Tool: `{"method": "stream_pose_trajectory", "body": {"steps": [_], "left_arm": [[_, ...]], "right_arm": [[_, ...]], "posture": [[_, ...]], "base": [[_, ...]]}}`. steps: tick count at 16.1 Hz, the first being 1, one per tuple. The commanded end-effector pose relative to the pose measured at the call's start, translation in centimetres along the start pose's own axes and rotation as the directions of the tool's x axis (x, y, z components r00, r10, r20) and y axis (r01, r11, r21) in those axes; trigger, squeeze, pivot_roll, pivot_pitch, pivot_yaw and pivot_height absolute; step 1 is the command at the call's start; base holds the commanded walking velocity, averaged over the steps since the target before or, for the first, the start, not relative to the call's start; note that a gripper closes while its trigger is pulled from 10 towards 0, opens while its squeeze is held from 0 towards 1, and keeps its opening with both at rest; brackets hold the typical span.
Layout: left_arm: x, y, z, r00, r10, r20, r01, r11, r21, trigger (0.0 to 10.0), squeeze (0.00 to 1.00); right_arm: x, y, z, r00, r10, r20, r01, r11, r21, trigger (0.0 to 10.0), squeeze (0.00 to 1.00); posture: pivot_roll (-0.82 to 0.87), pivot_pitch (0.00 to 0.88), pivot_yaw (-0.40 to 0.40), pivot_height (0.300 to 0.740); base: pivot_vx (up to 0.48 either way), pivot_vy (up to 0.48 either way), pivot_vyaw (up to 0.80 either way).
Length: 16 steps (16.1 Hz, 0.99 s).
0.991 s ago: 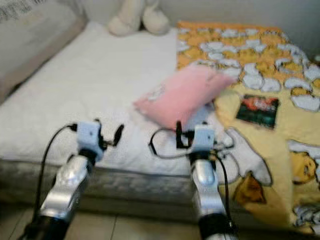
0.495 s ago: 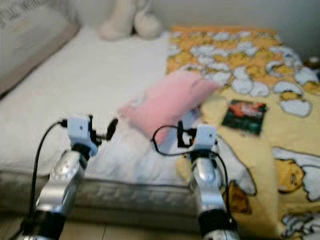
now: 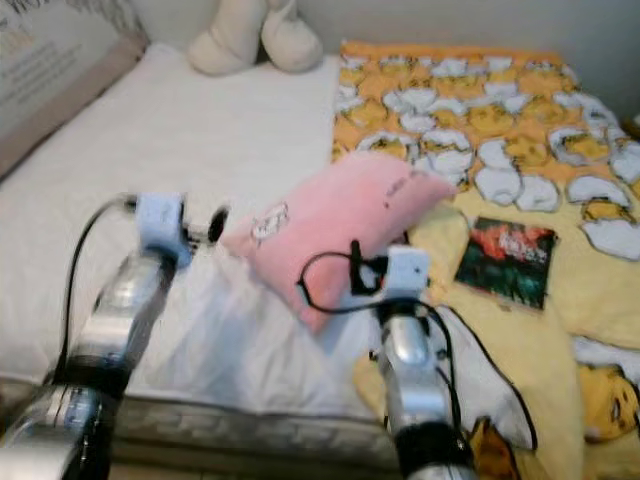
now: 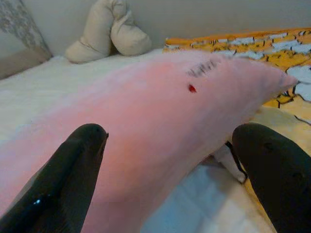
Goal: Clean up the room
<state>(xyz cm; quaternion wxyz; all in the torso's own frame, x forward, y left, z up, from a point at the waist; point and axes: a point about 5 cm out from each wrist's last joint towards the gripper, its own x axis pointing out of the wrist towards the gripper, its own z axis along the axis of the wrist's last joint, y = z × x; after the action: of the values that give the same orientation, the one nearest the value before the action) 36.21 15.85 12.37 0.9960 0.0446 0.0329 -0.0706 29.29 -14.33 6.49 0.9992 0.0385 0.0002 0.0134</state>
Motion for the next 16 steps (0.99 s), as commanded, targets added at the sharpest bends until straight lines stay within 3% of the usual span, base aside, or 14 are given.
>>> {"method": "stream_pose_trajectory", "body": {"steps": [1, 3, 6, 9, 12, 16], "left_arm": [[0.0, 0.2, -1.3, 0.998, 0.008, -0.069, -0.01, 1.0, -0.027, 10.0, 0.0], [1.2, 0.4, -1.6, 0.988, 0.016, -0.156, -0.031, 0.995, -0.091, 10.0, 0.0], [1.6, 0.4, -2.1, 0.974, 0.012, -0.224, -0.054, 0.982, -0.179, 10.0, 0.0], [1.5, 0.1, -2.9, 0.968, -0.04, -0.246, -0.051, 0.935, -0.351, 10.0, 0.0], [1.9, -0.9, -2.2, 0.972, -0.078, -0.221, -0.011, 0.927, -0.374, 10.0, 0.0], [2.3, -3.2, -1.7, 0.972, -0.145, -0.183, 0.067, 0.925, -0.374, 10.0, 0.0]], "right_arm": [[-0.3, -0.4, -0.2, 1.0, -0.006, -0.018, 0.006, 1.0, 0.006, 10.0, 0.0], [-0.5, -0.3, -0.7, 0.998, -0.002, -0.061, 0.004, 0.999, 0.042, 10.0, 0.0], [-0.8, -0.2, -0.7, 0.997, 0.015, -0.076, -0.009, 0.996, 0.084, 10.0, 0.0], [-1.2, -0.1, -0.6, 0.993, 0.048, -0.104, -0.032, 0.987, 0.158, 10.0, 0.0], [-2.0, -0.6, -1.0, 0.988, 0.062, -0.143, -0.04, 0.987, 0.154, 10.0, 0.0], [-2.1, 1.0, -1.1, 0.978, 0.13, -0.166, -0.097, 0.977, 0.189, 10.0, 0.0]], "posture": [[-0.07, 0.0, 0.036, 0.74], [-0.09, 0.0, 0.03, 0.74], [-0.14, 0.005, 0.045, 0.74], [-0.19, 0.027, 0.054, 0.74], [-0.21, 0.059, 0.047, 0.74], [-0.23, 0.1, 0.047, 0.74]], "base": [[0.0, 0.0, 0.0], [0.0, 0.0, 0.0], [0.0, 0.0, 0.0], [0.0, 0.0, 0.0], [0.0, 0.0, 0.0], [0.0, 0.0, 0.0]]}}
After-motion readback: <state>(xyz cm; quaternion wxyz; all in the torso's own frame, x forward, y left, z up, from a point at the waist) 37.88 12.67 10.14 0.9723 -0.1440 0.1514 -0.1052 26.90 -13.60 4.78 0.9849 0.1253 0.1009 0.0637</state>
